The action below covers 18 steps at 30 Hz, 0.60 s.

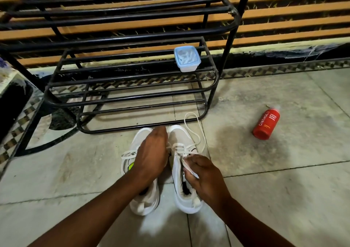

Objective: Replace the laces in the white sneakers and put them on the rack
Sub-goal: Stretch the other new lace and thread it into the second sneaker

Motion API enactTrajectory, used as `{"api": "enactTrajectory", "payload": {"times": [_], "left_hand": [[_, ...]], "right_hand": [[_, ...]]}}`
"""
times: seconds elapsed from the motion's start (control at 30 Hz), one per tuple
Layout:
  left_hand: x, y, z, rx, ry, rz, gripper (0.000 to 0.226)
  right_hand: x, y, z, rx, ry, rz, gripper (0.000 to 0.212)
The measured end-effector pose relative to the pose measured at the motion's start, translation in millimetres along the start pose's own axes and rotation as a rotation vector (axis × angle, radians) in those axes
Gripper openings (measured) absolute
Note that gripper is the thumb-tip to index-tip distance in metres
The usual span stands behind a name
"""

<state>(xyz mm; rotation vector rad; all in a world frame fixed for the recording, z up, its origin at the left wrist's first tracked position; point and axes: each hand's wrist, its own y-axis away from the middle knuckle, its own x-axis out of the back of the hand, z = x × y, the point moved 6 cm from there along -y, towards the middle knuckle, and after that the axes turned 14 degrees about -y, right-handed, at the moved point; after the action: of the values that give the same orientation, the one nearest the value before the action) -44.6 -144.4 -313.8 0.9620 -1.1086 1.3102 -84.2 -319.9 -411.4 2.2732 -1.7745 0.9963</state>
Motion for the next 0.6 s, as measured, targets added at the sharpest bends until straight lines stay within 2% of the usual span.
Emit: {"api": "enactTrajectory", "payload": {"times": [0.13, 0.2, 0.27, 0.33, 0.43, 0.5, 0.6], "left_hand": [[56, -6, 0, 0.014, 0.126, 0.187, 0.04], [65, -12, -6, 0.063, 0.282, 0.233, 0.04], [50, -17, -17, 0.182, 0.613, 0.197, 0.034], [22, -18, -23, 0.24, 0.751, 0.071, 0.033], [-2, -21, -18, 0.019, 0.356, -0.071, 0.025], [-6, -19, -8, -0.21, 0.088, -0.098, 0.012], [-15, -13, 4, -0.48, -0.298, -0.12, 0.013]], "right_hand": [[-1, 3, 1, -0.01, 0.004, 0.014, 0.042], [-1, 3, 0, -0.012, 0.008, 0.025, 0.042], [-2, 3, 0, -0.011, 0.021, 0.037, 0.042], [-3, 2, 1, -0.004, 0.049, 0.042, 0.041], [-5, 2, 1, 0.017, 0.113, 0.055, 0.042], [-6, 2, 0, 0.013, 0.134, 0.059, 0.042], [-6, 2, -1, 0.022, 0.167, 0.063, 0.041]]}}
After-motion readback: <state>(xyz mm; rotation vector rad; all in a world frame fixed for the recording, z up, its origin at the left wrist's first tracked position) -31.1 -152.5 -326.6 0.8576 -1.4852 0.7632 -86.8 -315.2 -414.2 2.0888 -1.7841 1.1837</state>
